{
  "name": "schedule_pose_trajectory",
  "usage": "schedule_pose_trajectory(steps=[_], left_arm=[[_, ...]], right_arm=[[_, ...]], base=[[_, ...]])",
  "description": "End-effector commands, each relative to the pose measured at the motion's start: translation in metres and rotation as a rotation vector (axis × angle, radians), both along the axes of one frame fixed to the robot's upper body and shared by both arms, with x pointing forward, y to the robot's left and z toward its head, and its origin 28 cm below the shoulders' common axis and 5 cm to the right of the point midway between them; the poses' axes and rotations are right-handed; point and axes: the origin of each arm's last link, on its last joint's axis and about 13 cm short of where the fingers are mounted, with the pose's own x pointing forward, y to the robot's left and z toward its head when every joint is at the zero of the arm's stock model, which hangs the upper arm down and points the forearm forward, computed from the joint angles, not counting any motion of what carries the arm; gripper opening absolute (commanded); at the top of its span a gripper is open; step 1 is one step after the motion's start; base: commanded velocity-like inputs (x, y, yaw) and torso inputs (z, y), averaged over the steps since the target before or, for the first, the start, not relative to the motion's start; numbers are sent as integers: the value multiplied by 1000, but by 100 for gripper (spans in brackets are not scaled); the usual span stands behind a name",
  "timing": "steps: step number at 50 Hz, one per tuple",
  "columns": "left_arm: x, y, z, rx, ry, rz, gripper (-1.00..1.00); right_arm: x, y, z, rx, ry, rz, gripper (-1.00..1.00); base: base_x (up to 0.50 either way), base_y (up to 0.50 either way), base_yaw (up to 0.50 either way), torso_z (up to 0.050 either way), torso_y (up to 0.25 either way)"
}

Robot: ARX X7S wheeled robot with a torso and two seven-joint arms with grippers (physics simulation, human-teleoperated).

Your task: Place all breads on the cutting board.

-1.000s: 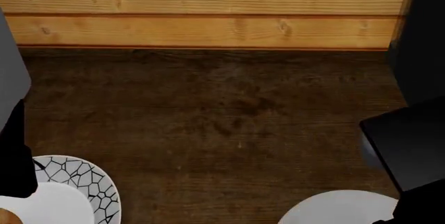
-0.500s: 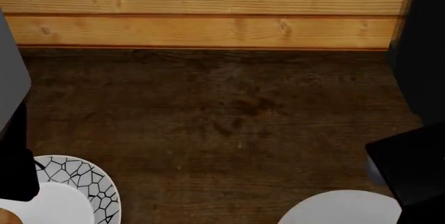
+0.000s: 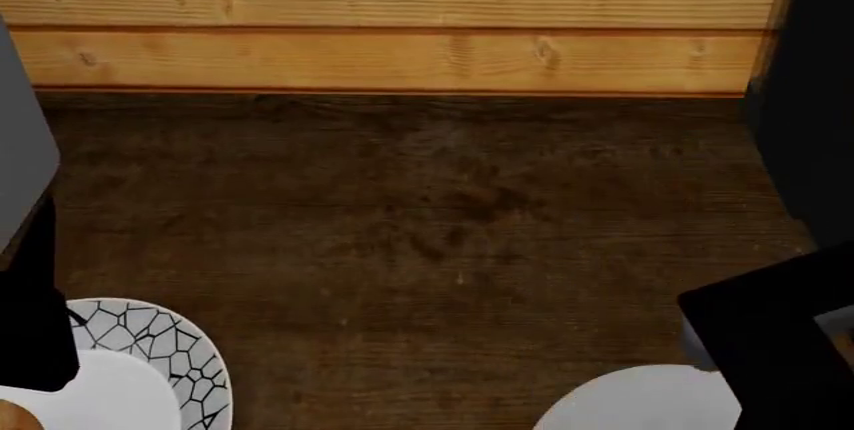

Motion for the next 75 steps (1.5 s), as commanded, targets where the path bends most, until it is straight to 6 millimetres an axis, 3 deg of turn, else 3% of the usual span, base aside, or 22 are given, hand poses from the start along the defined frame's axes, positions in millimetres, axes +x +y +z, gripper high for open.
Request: schedule_pose_trajectory(steps=[1,75], left_arm=[[1,0,1,0,-4,0,100],[3,2,-6,-6,20,23,100]], right_arm=[[10,0,-9,-11,23,16,100],[27,2,-46,-4,117,58,100]], base=[[0,0,0,0,0],[0,0,0,0,0]])
